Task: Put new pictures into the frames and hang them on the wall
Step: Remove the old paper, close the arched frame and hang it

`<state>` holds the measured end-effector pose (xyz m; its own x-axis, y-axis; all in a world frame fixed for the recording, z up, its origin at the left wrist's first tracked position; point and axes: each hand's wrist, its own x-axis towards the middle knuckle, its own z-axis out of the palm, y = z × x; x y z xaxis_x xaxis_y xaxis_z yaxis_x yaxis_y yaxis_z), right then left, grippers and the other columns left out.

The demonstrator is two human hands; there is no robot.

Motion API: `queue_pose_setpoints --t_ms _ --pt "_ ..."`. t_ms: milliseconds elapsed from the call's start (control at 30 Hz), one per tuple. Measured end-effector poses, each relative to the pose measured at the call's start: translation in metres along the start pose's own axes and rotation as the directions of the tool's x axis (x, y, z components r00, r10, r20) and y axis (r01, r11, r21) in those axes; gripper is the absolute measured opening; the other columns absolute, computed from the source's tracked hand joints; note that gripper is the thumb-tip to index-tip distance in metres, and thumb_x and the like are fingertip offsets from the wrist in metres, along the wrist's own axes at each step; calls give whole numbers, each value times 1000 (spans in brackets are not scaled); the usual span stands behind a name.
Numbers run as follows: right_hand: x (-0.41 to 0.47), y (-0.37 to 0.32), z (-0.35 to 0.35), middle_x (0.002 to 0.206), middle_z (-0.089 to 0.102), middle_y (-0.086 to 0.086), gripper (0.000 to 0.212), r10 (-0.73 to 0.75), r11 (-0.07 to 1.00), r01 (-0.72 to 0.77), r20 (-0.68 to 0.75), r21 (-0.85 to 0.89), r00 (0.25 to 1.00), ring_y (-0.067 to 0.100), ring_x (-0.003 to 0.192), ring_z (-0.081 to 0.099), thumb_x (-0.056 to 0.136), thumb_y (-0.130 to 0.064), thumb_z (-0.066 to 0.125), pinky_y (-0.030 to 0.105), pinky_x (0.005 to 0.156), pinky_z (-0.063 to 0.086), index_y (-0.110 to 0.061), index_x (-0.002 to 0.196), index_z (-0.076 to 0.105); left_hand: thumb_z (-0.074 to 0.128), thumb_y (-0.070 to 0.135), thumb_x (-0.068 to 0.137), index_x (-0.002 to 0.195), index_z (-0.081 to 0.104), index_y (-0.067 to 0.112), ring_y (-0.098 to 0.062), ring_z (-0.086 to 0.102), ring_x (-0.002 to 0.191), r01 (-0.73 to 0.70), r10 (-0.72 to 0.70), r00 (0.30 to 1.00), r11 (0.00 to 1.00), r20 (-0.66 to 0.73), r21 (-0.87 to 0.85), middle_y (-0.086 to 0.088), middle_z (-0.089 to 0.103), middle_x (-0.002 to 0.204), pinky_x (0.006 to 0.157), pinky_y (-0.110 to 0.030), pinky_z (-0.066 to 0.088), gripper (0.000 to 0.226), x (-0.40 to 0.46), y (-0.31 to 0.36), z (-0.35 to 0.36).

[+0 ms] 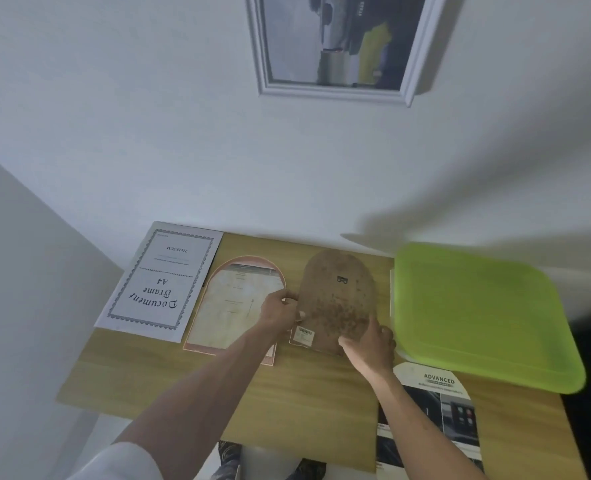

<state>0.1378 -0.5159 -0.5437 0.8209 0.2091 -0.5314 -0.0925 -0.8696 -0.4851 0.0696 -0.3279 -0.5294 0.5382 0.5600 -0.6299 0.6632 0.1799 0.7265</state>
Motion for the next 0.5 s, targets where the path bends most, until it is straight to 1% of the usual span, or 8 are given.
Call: queue_pose_setpoints --t_ms 67,100,167,200,267,367,433,500 --pt "2 0 0 144 47 7 92 9 981 -8 -3 194 1000 29 123 53 71 -44 69 48 102 48 -29 150 24 68 -12 74 92 67 11 -30 70 75 -12 15 998 998 59 -61 -17 70 85 73 -49 60 30 -7 1 -16" --pt "1 -1 -1 139 53 4 87 16 959 -15 -1 282 1000 25 116 58 74 -40 70 47 97 52 -28 148 28 66 -14 75 94 67 9 -30 70 75 -22 28 996 997 82 -72 -19 71 86 72 -48 60 30 -9 0 -24" --pt "-3 -9 -1 131 58 4 78 42 919 -45 16 392 999 23 107 60 83 -26 72 41 91 53 -24 149 31 64 -14 77 98 66 6 -29 71 76 -33 41 994 996 102 -79 -20 73 88 68 -41 61 30 -10 -4 -46" --pt "-5 -13 0 123 58 6 76 44 910 -50 24 411 999 22 102 59 85 -22 72 38 88 51 -24 150 32 64 -14 77 100 65 5 -28 72 76 -40 47 994 997 102 -72 -19 73 88 66 -38 60 30 -10 -6 -58" --pt "-6 -21 6 109 56 3 76 13 914 -22 25 405 1000 21 97 59 85 -19 75 35 86 51 -25 150 36 66 -13 76 101 65 4 -27 72 77 -63 68 993 997 94 -46 -16 74 84 64 -36 58 30 -7 -11 -80" --pt "-14 -41 22 107 58 2 76 -31 913 23 12 408 999 21 97 61 83 -19 78 33 85 52 -26 148 40 68 -10 75 99 66 6 -25 72 74 -112 111 991 994 73 14 -11 73 80 65 -35 59 30 -5 -16 -108" --pt "-20 -55 37 108 60 2 75 -61 913 51 12 405 998 20 97 62 83 -19 78 31 82 52 -25 148 41 69 -7 73 97 66 10 -19 72 71 -137 135 990 987 38 86 -7 73 79 66 -34 58 30 -5 -20 -126" --pt "-27 -71 52 102 60 -1 74 -92 914 84 1 397 996 16 90 62 83 -19 77 25 73 50 -22 147 41 72 -2 73 98 65 14 -11 70 69 -167 166 986 973 16 158 -2 72 78 62 -26 53 31 -6 -23 -144"
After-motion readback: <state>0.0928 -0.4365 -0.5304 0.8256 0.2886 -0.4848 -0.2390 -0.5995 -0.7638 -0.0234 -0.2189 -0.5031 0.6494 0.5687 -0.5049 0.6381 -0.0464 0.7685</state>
